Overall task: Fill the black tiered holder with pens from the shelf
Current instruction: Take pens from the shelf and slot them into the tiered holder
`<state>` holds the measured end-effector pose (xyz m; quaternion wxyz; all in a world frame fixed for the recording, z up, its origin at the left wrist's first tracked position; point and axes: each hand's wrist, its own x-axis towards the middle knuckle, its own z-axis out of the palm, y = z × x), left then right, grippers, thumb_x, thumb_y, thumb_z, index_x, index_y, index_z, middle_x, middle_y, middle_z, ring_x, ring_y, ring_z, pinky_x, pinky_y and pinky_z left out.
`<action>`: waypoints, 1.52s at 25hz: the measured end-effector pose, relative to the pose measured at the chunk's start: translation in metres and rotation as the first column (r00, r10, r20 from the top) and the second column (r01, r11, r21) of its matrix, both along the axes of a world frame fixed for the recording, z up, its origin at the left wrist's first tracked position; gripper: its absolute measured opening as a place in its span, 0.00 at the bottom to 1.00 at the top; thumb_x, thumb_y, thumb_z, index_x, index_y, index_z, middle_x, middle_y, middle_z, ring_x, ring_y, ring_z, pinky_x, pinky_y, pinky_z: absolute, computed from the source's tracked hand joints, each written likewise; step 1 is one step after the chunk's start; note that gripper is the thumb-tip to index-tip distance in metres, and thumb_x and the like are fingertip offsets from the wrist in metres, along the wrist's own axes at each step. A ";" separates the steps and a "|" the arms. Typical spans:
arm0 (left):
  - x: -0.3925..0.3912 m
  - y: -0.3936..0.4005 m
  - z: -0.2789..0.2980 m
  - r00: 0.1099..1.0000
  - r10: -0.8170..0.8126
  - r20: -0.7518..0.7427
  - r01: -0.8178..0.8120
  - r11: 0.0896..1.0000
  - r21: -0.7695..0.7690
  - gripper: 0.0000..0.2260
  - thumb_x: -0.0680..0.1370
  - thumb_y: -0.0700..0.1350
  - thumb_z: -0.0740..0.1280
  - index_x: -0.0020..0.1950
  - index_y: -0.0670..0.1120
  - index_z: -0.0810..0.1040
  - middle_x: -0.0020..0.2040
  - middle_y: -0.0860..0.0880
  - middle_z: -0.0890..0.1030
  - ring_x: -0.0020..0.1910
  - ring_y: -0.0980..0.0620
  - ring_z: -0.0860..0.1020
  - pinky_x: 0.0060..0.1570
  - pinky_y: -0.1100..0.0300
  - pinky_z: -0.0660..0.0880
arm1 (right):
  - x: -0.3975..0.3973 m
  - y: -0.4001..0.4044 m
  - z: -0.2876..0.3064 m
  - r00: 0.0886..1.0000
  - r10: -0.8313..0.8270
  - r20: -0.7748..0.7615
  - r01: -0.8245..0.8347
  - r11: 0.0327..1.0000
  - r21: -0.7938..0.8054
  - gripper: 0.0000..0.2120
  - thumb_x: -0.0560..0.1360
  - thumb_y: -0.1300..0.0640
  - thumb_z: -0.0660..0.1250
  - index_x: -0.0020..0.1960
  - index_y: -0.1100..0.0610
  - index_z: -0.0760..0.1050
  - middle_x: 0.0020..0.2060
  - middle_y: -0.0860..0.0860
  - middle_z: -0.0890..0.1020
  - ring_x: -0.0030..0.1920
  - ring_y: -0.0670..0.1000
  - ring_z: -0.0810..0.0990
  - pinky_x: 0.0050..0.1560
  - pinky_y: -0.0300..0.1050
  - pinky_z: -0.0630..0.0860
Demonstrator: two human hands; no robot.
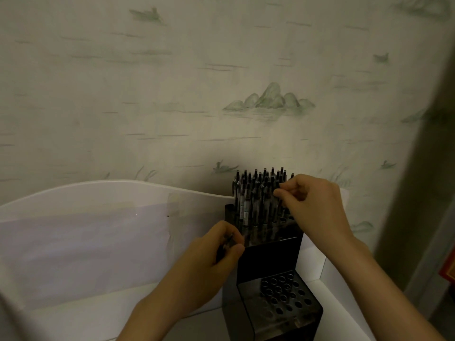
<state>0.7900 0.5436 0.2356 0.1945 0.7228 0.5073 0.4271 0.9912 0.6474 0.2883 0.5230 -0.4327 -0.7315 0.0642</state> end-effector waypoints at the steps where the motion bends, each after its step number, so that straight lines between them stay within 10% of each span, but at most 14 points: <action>1: 0.000 0.000 0.000 1.000 0.003 0.002 -0.003 1.000 0.002 0.04 0.80 0.49 0.64 0.47 0.59 0.72 0.29 0.57 0.73 0.26 0.59 0.66 0.28 0.70 0.64 | 0.001 0.000 0.001 1.000 0.007 0.001 -0.007 1.000 -0.006 0.04 0.71 0.55 0.76 0.40 0.49 0.81 0.31 0.42 0.82 0.33 0.40 0.81 0.37 0.34 0.79; 10: 0.006 0.003 0.005 0.999 0.024 0.026 -0.024 1.000 0.020 0.03 0.79 0.47 0.64 0.47 0.55 0.73 0.30 0.56 0.73 0.26 0.59 0.66 0.28 0.70 0.65 | 0.003 -0.004 0.001 0.998 0.028 -0.050 -0.033 0.994 -0.108 0.07 0.70 0.56 0.76 0.45 0.53 0.80 0.34 0.45 0.83 0.36 0.40 0.81 0.40 0.25 0.73; 15: 0.009 0.004 0.002 0.999 0.046 0.000 -0.046 0.999 -0.022 0.04 0.78 0.47 0.65 0.50 0.55 0.72 0.33 0.58 0.75 0.27 0.60 0.70 0.30 0.68 0.67 | 0.003 -0.047 -0.015 0.996 0.081 -0.029 -0.076 0.988 0.137 0.08 0.71 0.50 0.74 0.49 0.49 0.80 0.39 0.43 0.80 0.40 0.43 0.78 0.41 0.28 0.72; 26: 0.023 0.004 0.005 0.992 0.009 -0.127 -0.014 0.999 -0.041 0.03 0.78 0.48 0.65 0.49 0.54 0.72 0.36 0.54 0.77 0.32 0.58 0.74 0.33 0.60 0.72 | -0.008 -0.067 -0.036 0.833 0.441 -0.333 -0.529 0.812 -0.247 0.07 0.73 0.59 0.72 0.44 0.47 0.84 0.41 0.45 0.86 0.42 0.46 0.84 0.44 0.38 0.80; 31: 0.010 -0.005 0.007 0.891 0.196 -0.409 -0.178 0.981 0.084 0.08 0.78 0.58 0.60 0.57 0.61 0.69 0.49 0.61 0.74 0.48 0.61 0.74 0.46 0.63 0.73 | 0.022 -0.047 0.003 0.755 0.317 -0.573 -0.385 0.923 0.004 0.08 0.73 0.65 0.69 0.44 0.54 0.81 0.39 0.51 0.86 0.40 0.51 0.86 0.44 0.40 0.82; 38: 0.006 -0.004 0.006 0.791 0.392 -0.470 -0.275 0.914 0.299 0.22 0.79 0.58 0.58 0.72 0.58 0.61 0.66 0.59 0.72 0.62 0.56 0.72 0.56 0.62 0.71 | 0.021 -0.018 0.016 0.950 0.112 -0.292 -0.075 0.988 0.137 0.03 0.75 0.60 0.69 0.48 0.55 0.80 0.37 0.47 0.83 0.37 0.45 0.82 0.41 0.32 0.78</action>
